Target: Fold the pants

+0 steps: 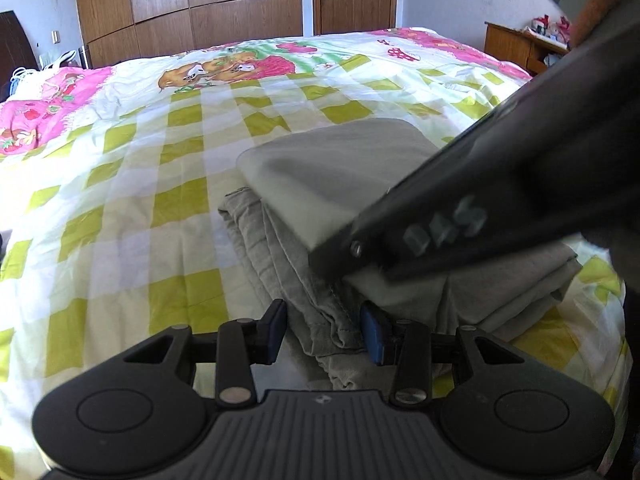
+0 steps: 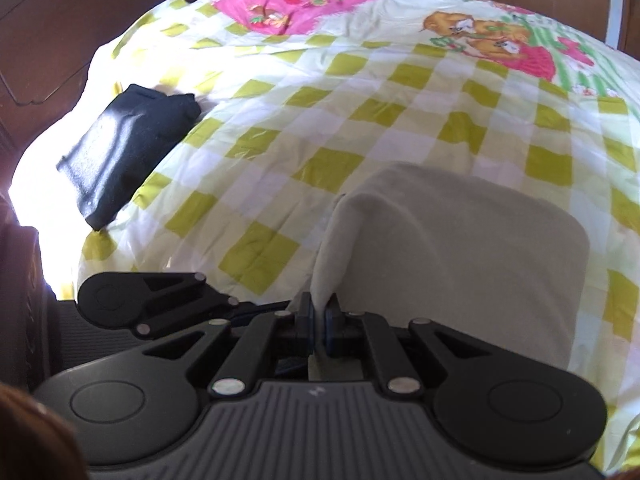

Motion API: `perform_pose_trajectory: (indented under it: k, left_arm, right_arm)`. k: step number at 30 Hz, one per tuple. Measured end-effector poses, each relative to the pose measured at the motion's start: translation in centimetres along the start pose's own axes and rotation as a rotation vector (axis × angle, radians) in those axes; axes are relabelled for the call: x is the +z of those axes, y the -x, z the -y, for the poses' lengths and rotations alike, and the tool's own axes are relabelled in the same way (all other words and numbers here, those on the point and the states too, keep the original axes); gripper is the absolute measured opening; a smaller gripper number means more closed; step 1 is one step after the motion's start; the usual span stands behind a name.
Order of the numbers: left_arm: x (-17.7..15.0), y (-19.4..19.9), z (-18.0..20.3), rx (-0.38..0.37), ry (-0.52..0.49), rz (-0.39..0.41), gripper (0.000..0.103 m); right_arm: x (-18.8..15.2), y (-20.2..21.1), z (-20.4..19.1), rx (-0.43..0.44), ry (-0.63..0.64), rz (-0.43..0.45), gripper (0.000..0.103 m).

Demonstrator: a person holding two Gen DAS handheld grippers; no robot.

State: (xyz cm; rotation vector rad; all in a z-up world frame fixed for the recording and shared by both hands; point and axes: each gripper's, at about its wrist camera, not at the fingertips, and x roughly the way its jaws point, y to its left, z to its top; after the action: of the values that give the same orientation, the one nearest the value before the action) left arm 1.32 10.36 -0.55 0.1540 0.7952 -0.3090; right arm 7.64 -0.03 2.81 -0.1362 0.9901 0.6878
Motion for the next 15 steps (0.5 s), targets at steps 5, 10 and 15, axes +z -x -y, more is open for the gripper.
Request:
perform_pose_trajectory:
  k: [5, 10, 15]
  left_arm:
    - [-0.4, 2.4, -0.6, 0.025, -0.011, -0.009, 0.054]
    - [-0.5, 4.9, -1.2, 0.081, -0.027, -0.022, 0.055]
    - [1.0, 7.4, -1.7, 0.127, -0.002, 0.039, 0.055]
  right_arm:
    - [-0.7, -0.9, 0.5, 0.083, -0.053, -0.013, 0.017]
    - [-1.1, 0.4, 0.2, 0.128, -0.034, 0.03, 0.021]
    - [-2.0, 3.9, 1.6, 0.145, -0.047, 0.09, 0.022]
